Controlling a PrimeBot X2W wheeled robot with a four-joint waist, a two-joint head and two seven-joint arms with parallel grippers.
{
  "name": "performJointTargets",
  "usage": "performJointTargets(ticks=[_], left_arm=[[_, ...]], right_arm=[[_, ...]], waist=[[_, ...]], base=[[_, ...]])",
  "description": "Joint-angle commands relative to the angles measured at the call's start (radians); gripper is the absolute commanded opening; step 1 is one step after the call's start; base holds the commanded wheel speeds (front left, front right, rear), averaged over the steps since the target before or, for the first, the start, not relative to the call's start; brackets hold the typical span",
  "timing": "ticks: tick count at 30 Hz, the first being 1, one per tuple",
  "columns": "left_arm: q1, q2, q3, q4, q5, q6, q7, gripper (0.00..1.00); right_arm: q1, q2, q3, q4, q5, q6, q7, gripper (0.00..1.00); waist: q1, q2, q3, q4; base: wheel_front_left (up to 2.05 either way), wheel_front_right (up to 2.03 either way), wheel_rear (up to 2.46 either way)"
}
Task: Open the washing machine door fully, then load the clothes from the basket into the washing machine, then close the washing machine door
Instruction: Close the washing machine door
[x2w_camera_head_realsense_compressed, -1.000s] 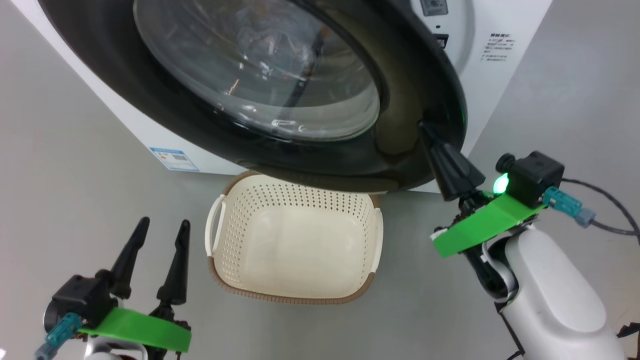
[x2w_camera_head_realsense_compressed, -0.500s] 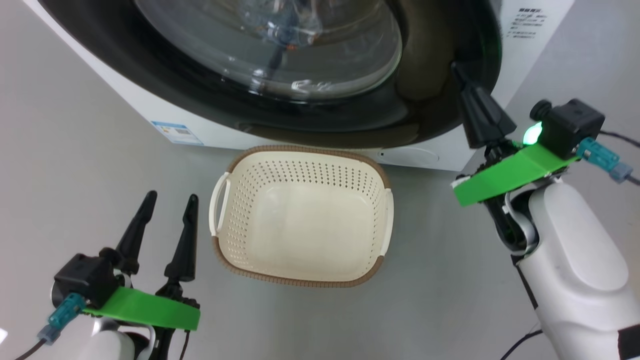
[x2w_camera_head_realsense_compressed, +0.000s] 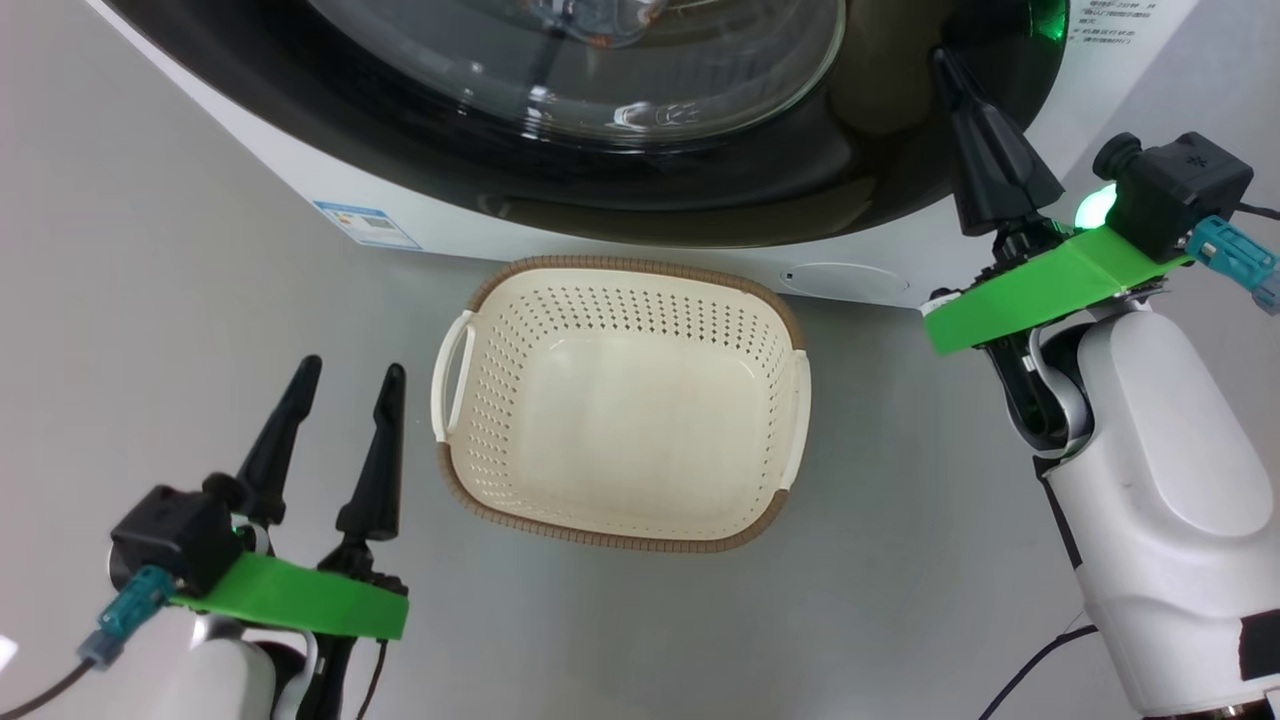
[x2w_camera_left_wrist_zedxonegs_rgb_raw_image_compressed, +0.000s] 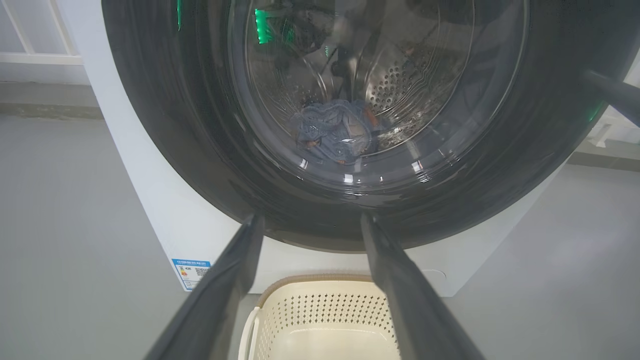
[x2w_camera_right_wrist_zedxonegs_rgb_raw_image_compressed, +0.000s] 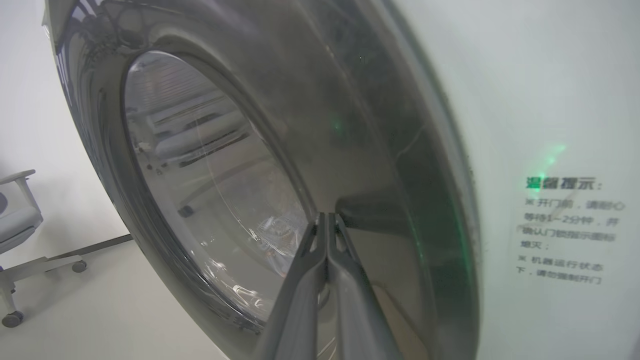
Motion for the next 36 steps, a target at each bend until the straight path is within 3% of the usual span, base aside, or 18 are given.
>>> performJointTargets(ticks=[1,13,14,16,19,20,22,23,36], left_arm=[[-0.033,0.022,0.035,-0.028,-0.007,-0.002,-0.006,1.00],[-0.024,0.033,0.039,-0.010,-0.007,-0.002,-0.006,1.00],[-0.020,0.035,0.041,-0.007,-0.007,-0.002,-0.006,1.00],[-0.013,0.038,0.044,0.001,-0.007,-0.002,-0.006,1.00],[0.005,0.043,0.048,0.012,-0.007,-0.002,-0.006,1.00],[0.011,0.044,0.050,0.016,-0.007,-0.002,-0.006,1.00],[0.023,0.048,0.054,0.023,-0.006,-0.002,-0.006,1.00],[0.029,0.050,0.056,0.027,-0.005,-0.002,-0.006,1.00],[0.079,0.083,0.080,0.048,-0.007,-0.002,-0.006,1.00]], right_arm=[[-0.030,0.012,-0.003,-0.019,-0.004,0.000,-0.005,0.00],[0.033,0.022,0.041,-0.034,-0.005,0.000,-0.005,0.00],[0.044,0.022,0.045,-0.036,-0.004,0.000,-0.005,0.05],[0.070,0.023,0.051,-0.042,-0.001,0.000,-0.005,0.29],[0.112,0.027,0.059,-0.047,0.002,0.000,-0.005,0.49],[0.127,0.028,0.060,-0.048,0.003,0.000,-0.005,0.59],[0.155,0.031,0.063,-0.050,0.005,0.000,-0.005,0.91],[0.169,0.033,0.064,-0.051,0.006,0.000,-0.005,1.00],[0.328,0.040,0.051,-0.066,0.005,0.000,-0.005,1.00]], waist=[[0.0000,0.0000,0.003,0.001],[0.0000,0.0000,-0.029,-0.019],[0.0000,0.0000,-0.035,-0.022],[0.0000,0.0000,-0.051,-0.029],[0.0000,0.0000,-0.081,-0.040],[0.0000,0.0000,-0.090,-0.044],[0.0000,0.0000,-0.110,-0.052],[0.0000,0.0000,-0.120,-0.056],[0.0000,0.0000,-0.194,-0.113]], base=[[0.00,0.00,0.00],[0.00,0.00,0.00],[0.00,0.00,0.00],[0.00,0.00,0.00],[0.00,0.00,0.00],[0.00,0.00,0.00],[0.17,-0.10,-0.07],[0.39,-0.28,-0.12],[0.10,-0.09,-0.01]])
